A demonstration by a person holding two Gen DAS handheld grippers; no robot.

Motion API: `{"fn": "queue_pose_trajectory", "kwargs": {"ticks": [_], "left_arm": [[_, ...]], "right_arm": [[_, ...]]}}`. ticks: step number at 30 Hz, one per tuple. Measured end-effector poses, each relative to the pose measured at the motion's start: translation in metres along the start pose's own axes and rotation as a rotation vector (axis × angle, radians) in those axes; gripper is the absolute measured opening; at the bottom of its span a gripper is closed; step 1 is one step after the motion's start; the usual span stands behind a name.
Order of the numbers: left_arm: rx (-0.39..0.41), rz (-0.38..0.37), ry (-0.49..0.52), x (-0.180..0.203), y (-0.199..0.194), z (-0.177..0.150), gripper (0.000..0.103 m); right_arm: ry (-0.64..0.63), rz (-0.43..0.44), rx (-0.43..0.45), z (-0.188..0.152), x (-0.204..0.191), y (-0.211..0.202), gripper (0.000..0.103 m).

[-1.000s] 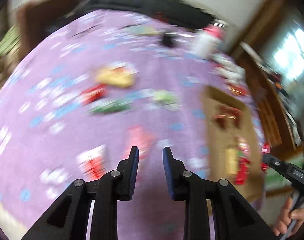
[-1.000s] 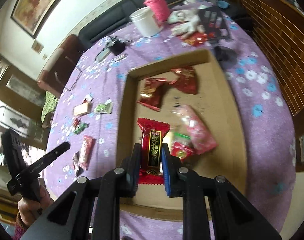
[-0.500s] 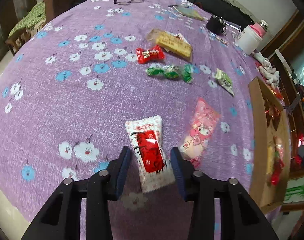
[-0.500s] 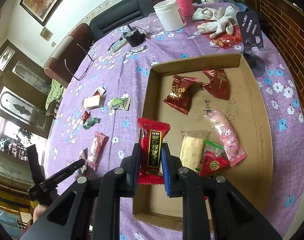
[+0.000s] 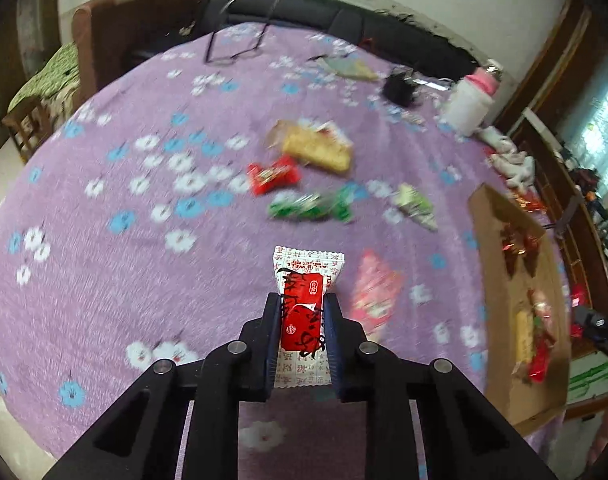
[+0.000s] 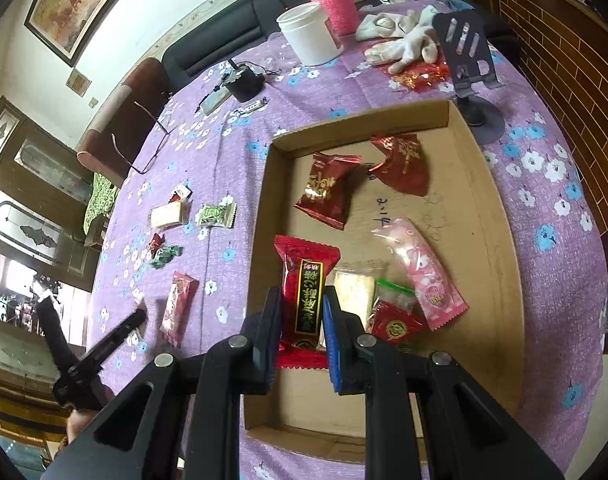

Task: Organize snacks
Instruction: 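Lower the white packet into the tray with the left gripper while the right releases the red packet there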

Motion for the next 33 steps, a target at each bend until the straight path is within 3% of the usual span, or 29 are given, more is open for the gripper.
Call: {"fn": "queue_pose_trajectory", "kwargs": {"ticks": [8,13,17,24,33], "left_arm": [[-0.001,-0.161,0.176,0.094,-0.009,0.013,0.02],[-0.053,-0.283,0.321,0.167,-0.005,0.002,0.02],[-0.079,-0.332,0.421,0.216,0.002,-0.009,0.02],[-0.144,-0.363,0.504,0.252,0.014,-0.04,0.02],[-0.21,-0.372,0.481,0.256,0.032,-0.058,0.02]], "right_arm": [[0.038,-0.005,-0.007,-0.002,0.014,0.0,0.019],[0.059,-0.018,-0.008,-0.003,0.023,-0.003,0.019],[0.086,-0.039,-0.014,-0.005,0.033,-0.004,0.019],[0.147,-0.072,-0.03,-0.014,0.061,-0.004,0.019],[0.15,-0.092,-0.048,-0.022,0.073,-0.004,0.019]]}}
Point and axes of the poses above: each gripper's, at about its wrist camera, not at the fingertips, and y roughly the way its jaws point, x to its right, z to its top, the point moved 5 cm from there along y, roughly the way its jaws point, and after that the axes turned 1 degree about y, right-handed, at the moved point
